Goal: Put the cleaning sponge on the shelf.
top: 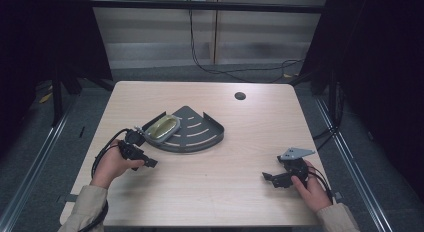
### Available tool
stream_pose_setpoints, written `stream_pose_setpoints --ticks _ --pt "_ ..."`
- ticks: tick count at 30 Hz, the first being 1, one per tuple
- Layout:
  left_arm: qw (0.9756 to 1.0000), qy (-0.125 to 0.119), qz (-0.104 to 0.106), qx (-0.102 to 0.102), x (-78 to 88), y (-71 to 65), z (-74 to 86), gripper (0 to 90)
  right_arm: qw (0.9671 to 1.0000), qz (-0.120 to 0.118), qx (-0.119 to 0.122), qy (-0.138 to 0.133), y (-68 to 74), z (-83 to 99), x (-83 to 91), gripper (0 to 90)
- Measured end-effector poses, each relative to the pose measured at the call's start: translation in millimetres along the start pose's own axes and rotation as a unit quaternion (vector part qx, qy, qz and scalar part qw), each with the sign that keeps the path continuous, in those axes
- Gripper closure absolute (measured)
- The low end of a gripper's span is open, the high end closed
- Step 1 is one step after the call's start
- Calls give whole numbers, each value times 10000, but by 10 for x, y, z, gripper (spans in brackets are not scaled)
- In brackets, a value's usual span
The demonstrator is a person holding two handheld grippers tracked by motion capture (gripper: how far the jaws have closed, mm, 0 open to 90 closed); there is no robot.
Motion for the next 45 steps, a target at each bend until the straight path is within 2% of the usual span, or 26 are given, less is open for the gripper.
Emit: stream_pose_setpoints --ticks 10,17,19,26,30,34,45 --pt "9996 -271 -63 -85 -71 1 90 241 10000 0 -1 0 0 0 0 93" --pt "9971 -513 -182 -535 -99 -24 163 177 10000 1 7 0 0 1 1 93" --pt "9965 -618 -138 -549 -109 -33 191 167 10000 0 4 3 1 1 1 93" --pt "9931 -847 -216 -777 -119 -36 258 148 10000 3 6 6 2 3 3 93" --pt "9916 -1013 -258 -759 -130 -40 287 135 10000 2 -3 9 3 3 3 93" --pt "9907 -1128 -162 -741 -143 -48 314 110 10000 3 -3 8 3 3 3 93" --pt "9856 -1480 -59 -815 -172 -33 366 67 10000 1 -8 10 4 3 4 93"
Point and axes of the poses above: each handheld gripper's, and its own axes: x roughly backward along the jaws, z roughly out of its underside, y roughly to its left, the point moved 4 cm from there along -x, roughly forward along the jaws, and after that the axes turned 9 degrees about x, right-handed, at the moved point
